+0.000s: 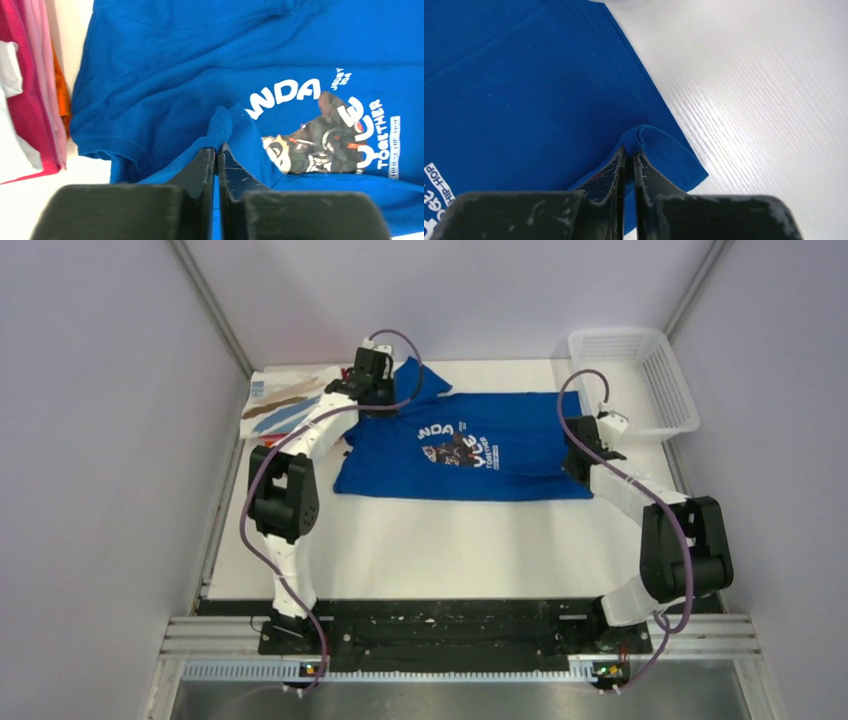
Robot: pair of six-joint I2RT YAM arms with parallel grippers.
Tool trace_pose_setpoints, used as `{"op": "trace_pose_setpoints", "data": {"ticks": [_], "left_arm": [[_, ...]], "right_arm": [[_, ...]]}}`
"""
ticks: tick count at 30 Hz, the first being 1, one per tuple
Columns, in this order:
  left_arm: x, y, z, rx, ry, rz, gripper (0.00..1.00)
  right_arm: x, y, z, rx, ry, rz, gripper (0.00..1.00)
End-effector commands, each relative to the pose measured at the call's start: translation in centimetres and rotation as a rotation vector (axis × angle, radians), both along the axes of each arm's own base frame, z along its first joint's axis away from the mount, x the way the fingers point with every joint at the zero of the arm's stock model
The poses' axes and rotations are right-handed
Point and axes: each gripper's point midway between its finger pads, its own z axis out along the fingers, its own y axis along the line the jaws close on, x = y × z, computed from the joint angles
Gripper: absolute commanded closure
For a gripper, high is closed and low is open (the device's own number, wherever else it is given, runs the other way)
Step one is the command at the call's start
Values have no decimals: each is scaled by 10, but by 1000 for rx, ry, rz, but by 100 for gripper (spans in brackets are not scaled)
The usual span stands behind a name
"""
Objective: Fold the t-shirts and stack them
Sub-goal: Fold the flattened tshirt in 1/3 of the way
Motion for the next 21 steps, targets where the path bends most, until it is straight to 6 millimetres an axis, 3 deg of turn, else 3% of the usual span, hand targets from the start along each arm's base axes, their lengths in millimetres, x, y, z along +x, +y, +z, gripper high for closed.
{"op": "trace_pose_setpoints", "data": {"ticks": [1,4,6,7,11,13,14,15,17,21], "left_arm": [[12,12,15,38,-42,21,86],[15,20,22,62,-48,56,48],[16,26,32,73,-64,82,12],[17,26,37,71,-74,85,2],[11,18,60,19,-97,61,1],[-1,13,61,-21,-79,46,1],[-9,10,60,-51,-64,38,1],[-18,5,56,-87,-42,29,1],[-37,-1,43,-155,4,30,1],[-62,-16,9,-281,67,15,1]], "right_arm": [[21,-8,24,-15,-75,-42,88],[25,-7,30,-10,-88,-38,63],[25,-4,35,-1,-99,-30,46],[24,-4,38,4,-106,-29,40],[21,7,51,51,-141,31,25],[20,22,58,98,-173,97,18],[19,32,62,117,-195,136,8],[17,46,64,147,-210,192,2],[12,71,61,196,-229,287,1],[8,112,24,278,-138,445,1]]}}
